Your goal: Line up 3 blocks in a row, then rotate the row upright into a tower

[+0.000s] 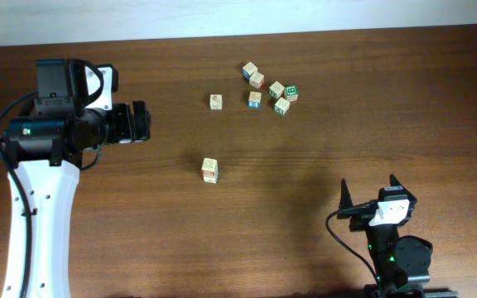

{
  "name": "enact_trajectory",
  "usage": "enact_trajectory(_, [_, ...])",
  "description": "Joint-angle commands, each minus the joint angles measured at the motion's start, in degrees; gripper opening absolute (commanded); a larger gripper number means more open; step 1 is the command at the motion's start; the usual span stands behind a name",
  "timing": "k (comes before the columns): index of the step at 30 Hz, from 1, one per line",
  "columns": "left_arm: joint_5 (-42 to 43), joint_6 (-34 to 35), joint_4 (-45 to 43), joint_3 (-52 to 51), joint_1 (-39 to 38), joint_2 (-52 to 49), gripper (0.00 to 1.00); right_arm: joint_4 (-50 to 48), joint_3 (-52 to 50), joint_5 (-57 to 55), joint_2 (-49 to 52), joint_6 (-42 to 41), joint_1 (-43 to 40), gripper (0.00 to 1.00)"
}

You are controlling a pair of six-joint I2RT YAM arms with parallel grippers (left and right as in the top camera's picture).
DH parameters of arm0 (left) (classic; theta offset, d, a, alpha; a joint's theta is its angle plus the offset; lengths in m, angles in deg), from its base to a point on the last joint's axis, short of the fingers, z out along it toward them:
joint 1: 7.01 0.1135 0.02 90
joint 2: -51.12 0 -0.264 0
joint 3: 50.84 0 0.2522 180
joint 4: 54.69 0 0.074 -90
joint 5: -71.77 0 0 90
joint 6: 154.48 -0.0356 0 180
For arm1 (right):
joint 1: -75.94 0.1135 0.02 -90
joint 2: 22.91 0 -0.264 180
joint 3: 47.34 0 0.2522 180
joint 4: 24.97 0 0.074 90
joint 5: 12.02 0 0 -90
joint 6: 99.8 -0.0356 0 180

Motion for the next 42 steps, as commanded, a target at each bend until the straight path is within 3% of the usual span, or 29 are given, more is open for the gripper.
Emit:
enact_trajectory(1, [-0.2, -0.9, -0.1, 0.6, 0.1, -0.2, 0.99, -0.5, -0.9, -0.3, -0.6, 0.4, -0.3, 0.99])
enact_trajectory(24, [-0.2, -0.9, 0.0, 0.5, 0.2, -0.2, 0.99, -0.5, -0.9, -0.3, -0.6, 0.4, -0.3, 0.98])
enact_trajectory(29, [-5.0, -1.1, -1.5, -1.9, 0.2, 4.6, 0.99, -0.5, -0.9, -0.3, -0.6, 0.4, -0.3, 0.98])
enact_trajectory(33, [-5.8, -4.7, -15.5, -15.1, 0.2, 14.9, 0.99, -0.5, -0.9, -0.3, -0.6, 0.4, -0.3, 0.98])
enact_trajectory(37, [-5.1, -5.4, -32.9, -36.6, 0.2, 30.6, 0.99, -0.5, -0.9, -0.3, -0.6, 0.4, -0.3, 0.98])
enact_trajectory(42, [-5.3, -5.7, -47.6, -58.3, 0.2, 48.5, 0.99, -0.5, -0.9, -0.3, -0.6, 0.4, -0.3, 0.98])
